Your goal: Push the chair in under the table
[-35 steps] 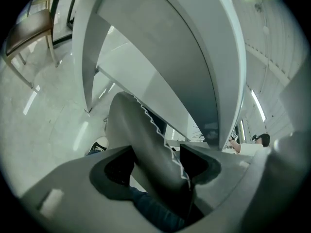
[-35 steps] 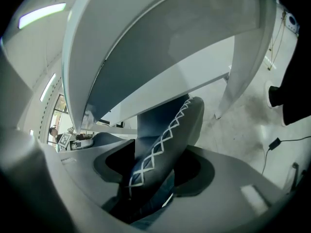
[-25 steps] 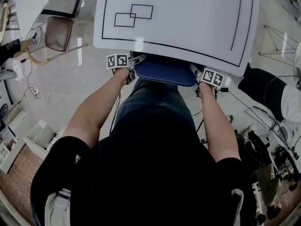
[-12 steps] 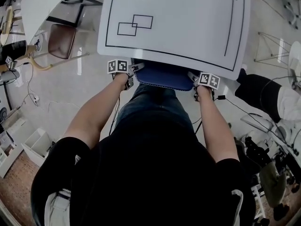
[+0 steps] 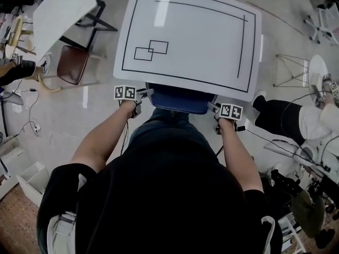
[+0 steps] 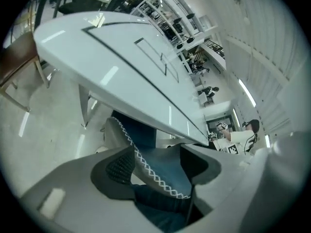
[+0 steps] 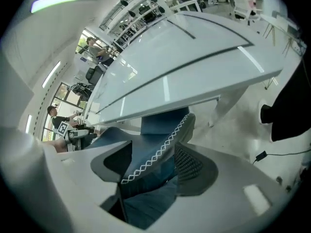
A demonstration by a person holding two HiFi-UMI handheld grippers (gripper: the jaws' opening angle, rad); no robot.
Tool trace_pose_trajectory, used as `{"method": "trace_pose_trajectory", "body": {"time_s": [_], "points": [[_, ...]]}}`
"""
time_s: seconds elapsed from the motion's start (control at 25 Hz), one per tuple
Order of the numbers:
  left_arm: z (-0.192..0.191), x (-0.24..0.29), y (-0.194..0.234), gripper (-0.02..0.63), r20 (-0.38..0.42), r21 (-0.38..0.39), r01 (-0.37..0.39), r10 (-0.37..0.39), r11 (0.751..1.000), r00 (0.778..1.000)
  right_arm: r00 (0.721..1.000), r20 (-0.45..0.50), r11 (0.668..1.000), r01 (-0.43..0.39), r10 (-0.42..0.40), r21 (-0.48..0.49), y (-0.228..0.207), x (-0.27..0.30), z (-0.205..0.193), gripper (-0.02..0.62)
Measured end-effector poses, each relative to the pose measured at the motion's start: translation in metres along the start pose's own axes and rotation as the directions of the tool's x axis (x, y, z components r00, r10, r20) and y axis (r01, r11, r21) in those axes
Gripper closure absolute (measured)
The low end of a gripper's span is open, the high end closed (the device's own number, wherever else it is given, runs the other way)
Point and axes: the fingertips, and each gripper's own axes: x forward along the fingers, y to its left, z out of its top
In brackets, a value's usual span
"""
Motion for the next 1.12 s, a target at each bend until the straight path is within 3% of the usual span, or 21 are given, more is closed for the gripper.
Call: {"method": "trace_pose_trajectory", "body": {"time_s": [0.24, 0.52, 0.68, 0.76, 1.12], "points": [[0.025, -0.027, -0.047, 0.204, 0.043, 0.169, 0.044, -0.052, 0.985, 0.998, 0.998, 0.063, 0.994, 0.027, -0.021, -0.103, 0.018, -0.041, 0.011, 0.291], [0.068, -0.063, -0.110, 0.212, 0.167, 0.341, 0.057, -0.120, 0.938, 0.979, 0.965, 0.260, 0.978, 0.022, 0.033, -0.206, 0.063, -0.103, 0.063, 0.296], [0.092, -0.076, -0.151, 0.216, 0.192, 0.527, 0.001, -0.121, 0.850, 0.974, 0.931, 0.361, 0.965, 0.037, 0.061, -0.259, 0.088, -0.138, 0.105, 0.301], [0.101, -0.082, -0.172, 0.218, 0.194, 0.583, -0.001, -0.137, 0.813, 0.971, 0.915, 0.397, 0.954, 0.046, 0.079, -0.295, 0.102, -0.154, 0.126, 0.301], [0.140, -0.104, -0.250, 0.223, 0.235, 0.708, 0.007, -0.245, 0.706, 0.941, 0.822, 0.550, 0.912, 0.103, 0.146, -0.397, 0.163, -0.215, 0.179, 0.308]]}}
